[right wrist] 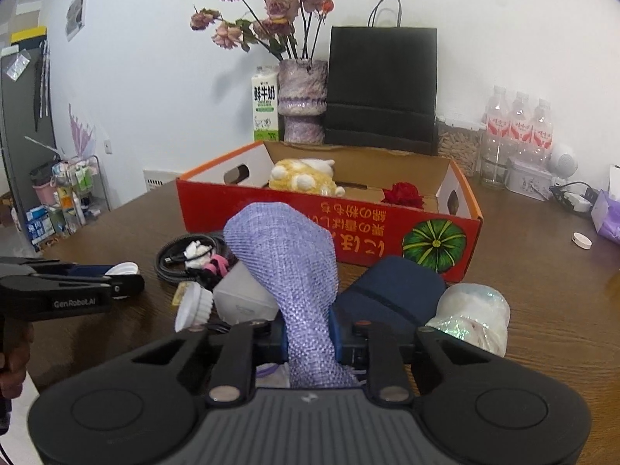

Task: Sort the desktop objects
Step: 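Carry the cap into the box with the left tool while the right tool lays the cloth inside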

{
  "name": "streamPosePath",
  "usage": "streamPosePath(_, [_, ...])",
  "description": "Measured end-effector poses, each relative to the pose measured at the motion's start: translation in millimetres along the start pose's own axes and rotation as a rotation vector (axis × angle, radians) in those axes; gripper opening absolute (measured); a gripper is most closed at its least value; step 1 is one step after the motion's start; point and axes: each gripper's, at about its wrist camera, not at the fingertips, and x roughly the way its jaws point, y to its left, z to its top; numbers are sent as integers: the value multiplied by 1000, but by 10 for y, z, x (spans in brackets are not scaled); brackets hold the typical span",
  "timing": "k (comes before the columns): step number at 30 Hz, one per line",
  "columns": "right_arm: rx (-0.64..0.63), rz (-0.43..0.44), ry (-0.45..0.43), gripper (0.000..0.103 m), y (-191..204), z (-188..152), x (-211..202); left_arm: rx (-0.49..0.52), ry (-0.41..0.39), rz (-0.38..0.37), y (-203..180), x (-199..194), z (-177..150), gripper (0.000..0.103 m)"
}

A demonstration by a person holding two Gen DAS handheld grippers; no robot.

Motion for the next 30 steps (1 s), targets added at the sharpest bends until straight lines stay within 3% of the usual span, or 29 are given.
streamPosePath(10, [19,37,-99,18,-66,281,-223,19,-139,-49,-55,-249,409,41])
streamPosePath(18, [6,-13,-228,18,-307,974,-187,101,-264,-66,-275,-130,1121,41])
streamPosePath(21, [-9,-33,-223,18,-392,1292,-13,109,-251,-77,-366,58,1431,41])
streamPosePath(25, [-11,-41,-170,18,-491,1627,326,108,-171,-94,-470,413,1742,41])
streamPosePath(30, [-10,-74,-77,18,-602,1794,820,121,-79,-76,-527,842,1850,41])
